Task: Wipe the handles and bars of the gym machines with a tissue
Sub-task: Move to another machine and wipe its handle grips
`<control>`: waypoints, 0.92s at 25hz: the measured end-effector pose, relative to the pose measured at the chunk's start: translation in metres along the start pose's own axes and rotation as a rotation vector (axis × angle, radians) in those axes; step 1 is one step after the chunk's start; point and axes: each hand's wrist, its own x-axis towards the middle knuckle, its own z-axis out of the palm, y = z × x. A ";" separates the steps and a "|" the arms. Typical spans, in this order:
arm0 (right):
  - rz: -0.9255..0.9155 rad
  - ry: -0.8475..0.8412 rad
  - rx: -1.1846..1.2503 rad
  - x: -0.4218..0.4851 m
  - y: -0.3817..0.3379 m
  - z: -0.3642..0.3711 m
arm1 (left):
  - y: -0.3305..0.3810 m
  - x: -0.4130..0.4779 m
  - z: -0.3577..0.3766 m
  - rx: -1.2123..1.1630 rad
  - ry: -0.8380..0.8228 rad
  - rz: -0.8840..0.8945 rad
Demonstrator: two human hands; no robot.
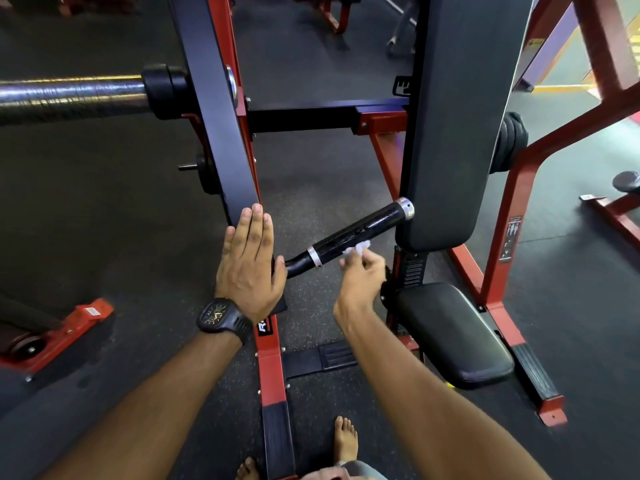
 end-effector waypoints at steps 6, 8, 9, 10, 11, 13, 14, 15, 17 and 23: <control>0.006 -0.035 0.027 -0.014 0.009 0.002 | 0.001 0.000 0.002 -0.003 0.020 0.003; -0.007 -0.031 -0.022 -0.024 0.016 0.002 | 0.001 0.001 0.002 0.005 0.019 0.000; -0.022 -0.029 -0.024 -0.029 0.021 0.002 | 0.001 0.001 0.002 0.006 0.024 -0.005; -0.045 -0.060 -0.058 -0.034 0.025 0.001 | 0.001 0.000 0.002 0.003 0.026 -0.008; -0.085 -0.115 -0.110 -0.037 0.028 0.001 | 0.001 -0.001 0.002 0.001 0.023 -0.005; -0.168 -0.186 -0.203 -0.040 0.031 0.001 | 0.000 0.001 0.001 0.006 0.022 0.003; -0.210 -0.172 -0.238 -0.040 0.032 0.001 | 0.000 0.001 0.001 0.010 0.020 -0.004; -0.285 -0.157 -0.301 -0.040 0.032 -0.001 | 0.000 0.001 0.001 0.010 0.022 -0.007; -0.515 -0.235 -0.522 -0.040 0.026 -0.007 | 0.000 0.000 0.002 0.007 0.029 0.000; -1.058 -0.412 -1.144 0.000 -0.030 -0.001 | -0.001 0.000 0.003 0.010 0.019 -0.002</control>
